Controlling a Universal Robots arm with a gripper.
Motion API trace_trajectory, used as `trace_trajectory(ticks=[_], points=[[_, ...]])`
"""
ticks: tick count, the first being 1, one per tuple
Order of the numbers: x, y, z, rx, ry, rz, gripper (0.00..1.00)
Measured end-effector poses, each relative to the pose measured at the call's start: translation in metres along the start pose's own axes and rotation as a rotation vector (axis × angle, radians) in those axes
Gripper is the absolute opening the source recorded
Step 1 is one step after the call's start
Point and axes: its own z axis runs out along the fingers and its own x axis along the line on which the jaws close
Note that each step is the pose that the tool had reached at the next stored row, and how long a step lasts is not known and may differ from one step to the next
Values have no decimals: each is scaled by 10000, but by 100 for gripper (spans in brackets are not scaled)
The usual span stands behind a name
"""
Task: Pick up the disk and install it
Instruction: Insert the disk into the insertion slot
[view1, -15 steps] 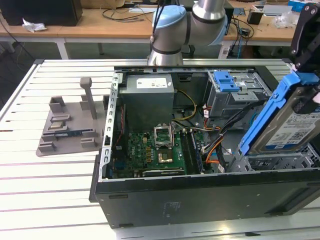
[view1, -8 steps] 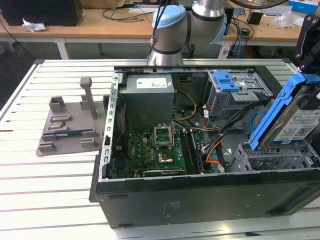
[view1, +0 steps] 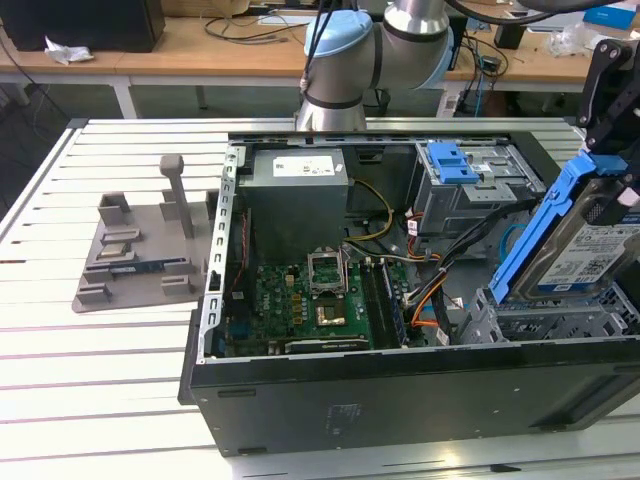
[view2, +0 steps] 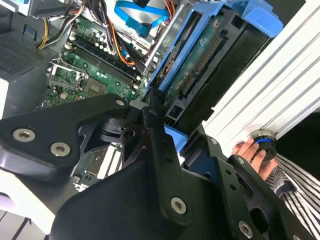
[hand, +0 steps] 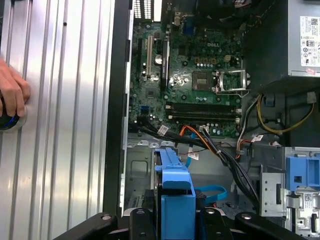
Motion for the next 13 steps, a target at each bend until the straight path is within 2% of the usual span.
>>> trace_trajectory(ticks=[4,7,9,13], points=[[-56,-7,47,0,0,-1,37],[-53,-8,62,1,12,0,37],[-23,-8,70,-2,59,42,37],[-21,-22,114,-2,49,179,37]])
